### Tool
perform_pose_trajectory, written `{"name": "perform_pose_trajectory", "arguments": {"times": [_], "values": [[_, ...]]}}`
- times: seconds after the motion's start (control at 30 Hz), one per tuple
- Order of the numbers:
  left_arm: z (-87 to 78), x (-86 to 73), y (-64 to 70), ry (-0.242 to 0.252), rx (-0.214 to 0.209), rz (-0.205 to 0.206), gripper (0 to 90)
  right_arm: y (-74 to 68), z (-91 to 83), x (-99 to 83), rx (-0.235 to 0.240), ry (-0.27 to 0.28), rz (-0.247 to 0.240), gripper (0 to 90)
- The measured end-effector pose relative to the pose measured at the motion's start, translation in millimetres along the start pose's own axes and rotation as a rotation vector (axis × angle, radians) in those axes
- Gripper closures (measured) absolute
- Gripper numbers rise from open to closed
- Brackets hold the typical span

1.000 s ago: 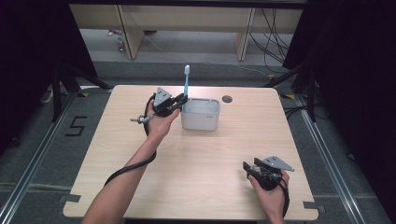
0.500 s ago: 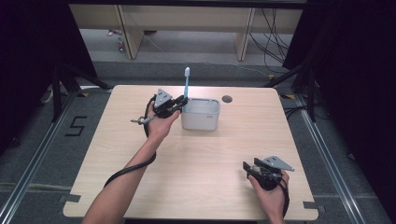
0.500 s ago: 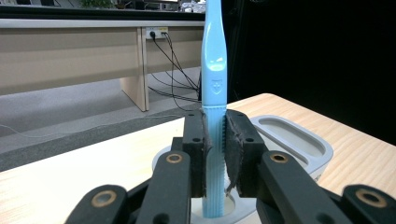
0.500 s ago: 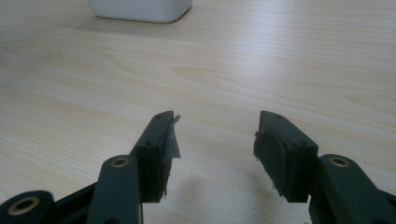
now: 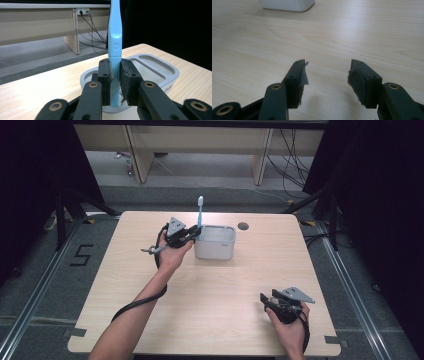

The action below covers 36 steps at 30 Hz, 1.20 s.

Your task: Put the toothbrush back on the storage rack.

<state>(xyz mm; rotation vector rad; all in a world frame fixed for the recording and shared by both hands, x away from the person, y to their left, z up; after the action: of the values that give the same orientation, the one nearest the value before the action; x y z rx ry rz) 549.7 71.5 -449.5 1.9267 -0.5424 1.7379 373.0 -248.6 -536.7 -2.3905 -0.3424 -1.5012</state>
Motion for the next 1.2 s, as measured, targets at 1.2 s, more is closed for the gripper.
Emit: {"name": "perform_pose_trajectory", "arguments": {"times": [1.2], "values": [[1.4,-7.7,-1.9,-0.088,0.023,-0.015,78.5,-0.4,-0.1,0.1,0.002,-0.007,0.005,47.4]]}}
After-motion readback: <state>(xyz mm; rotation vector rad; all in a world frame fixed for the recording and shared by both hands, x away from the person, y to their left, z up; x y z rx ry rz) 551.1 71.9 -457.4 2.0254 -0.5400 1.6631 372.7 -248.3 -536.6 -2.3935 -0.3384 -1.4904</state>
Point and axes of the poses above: each handheld gripper's, and its own axes: z roughly forward along the jaws, x roughly out of its top, y roughly to its right, the point moved 4 cm from there along z, roughly forward along the jaws, and after that the axes turned 8 degrees about y, right-handed, at the moved point
